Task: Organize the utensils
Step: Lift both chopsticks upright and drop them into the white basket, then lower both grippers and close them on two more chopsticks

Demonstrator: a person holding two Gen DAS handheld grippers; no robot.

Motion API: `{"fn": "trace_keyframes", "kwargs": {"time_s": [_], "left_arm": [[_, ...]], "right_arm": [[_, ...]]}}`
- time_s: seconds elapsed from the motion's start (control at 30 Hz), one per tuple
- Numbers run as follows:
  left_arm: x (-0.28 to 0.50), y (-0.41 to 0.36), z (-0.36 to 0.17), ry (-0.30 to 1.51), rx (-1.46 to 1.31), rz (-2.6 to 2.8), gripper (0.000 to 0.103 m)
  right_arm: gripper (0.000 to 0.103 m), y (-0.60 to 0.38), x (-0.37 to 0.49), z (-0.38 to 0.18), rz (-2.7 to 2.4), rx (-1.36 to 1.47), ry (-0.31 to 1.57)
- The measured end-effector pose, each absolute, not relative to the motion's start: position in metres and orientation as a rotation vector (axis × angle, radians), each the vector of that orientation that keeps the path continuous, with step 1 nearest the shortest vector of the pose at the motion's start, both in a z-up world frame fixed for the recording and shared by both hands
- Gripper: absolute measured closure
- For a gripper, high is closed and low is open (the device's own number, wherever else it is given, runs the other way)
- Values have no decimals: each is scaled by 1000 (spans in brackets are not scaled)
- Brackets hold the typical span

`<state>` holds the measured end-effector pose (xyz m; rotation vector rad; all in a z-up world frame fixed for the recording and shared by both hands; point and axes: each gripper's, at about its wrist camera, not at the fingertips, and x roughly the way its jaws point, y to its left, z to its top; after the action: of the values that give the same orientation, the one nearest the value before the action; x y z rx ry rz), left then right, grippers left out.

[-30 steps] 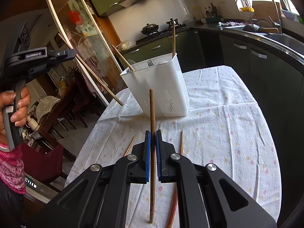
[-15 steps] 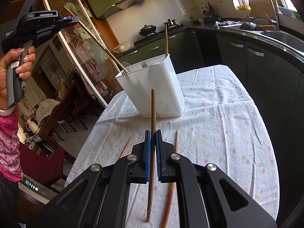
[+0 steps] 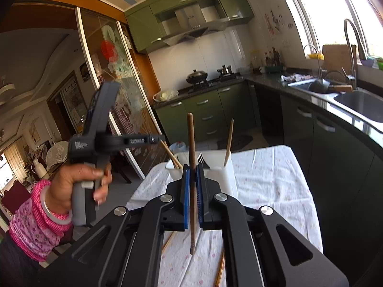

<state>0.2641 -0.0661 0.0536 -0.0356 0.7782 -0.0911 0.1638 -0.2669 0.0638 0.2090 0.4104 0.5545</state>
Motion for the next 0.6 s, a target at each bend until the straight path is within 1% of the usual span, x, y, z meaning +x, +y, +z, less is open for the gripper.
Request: {"fn": "trace_keyframes", "kwargs": {"time_s": [0.03,0.07,0.17,0.3,0.4,0.43,0.47,0.6], "left_arm": [[263,-65,52,779,-41,-95,84],[261,-64,52,776,-44,-100,77],[252,-62,57,755,-48,-114,77],[231,-56,66,717,-29,-120,77],[215,-54,64,719,-37,-138,76],[209,-53,61,728,-41,-145,75],[205,-52,57,739,-39,-153,72],[190,-51,35,786,-43,-179,68]], "right_arm": [[97,-264,167,77,546,205,372],[97,-260,171,89,536,204,339],[97,-249,189,116,500,201,274],[97,-233,219,130,443,196,223],[97,-218,249,121,396,172,250],[97,-214,259,114,388,163,279],[97,-210,271,105,384,162,308],[97,-197,295,68,379,142,399]]}}
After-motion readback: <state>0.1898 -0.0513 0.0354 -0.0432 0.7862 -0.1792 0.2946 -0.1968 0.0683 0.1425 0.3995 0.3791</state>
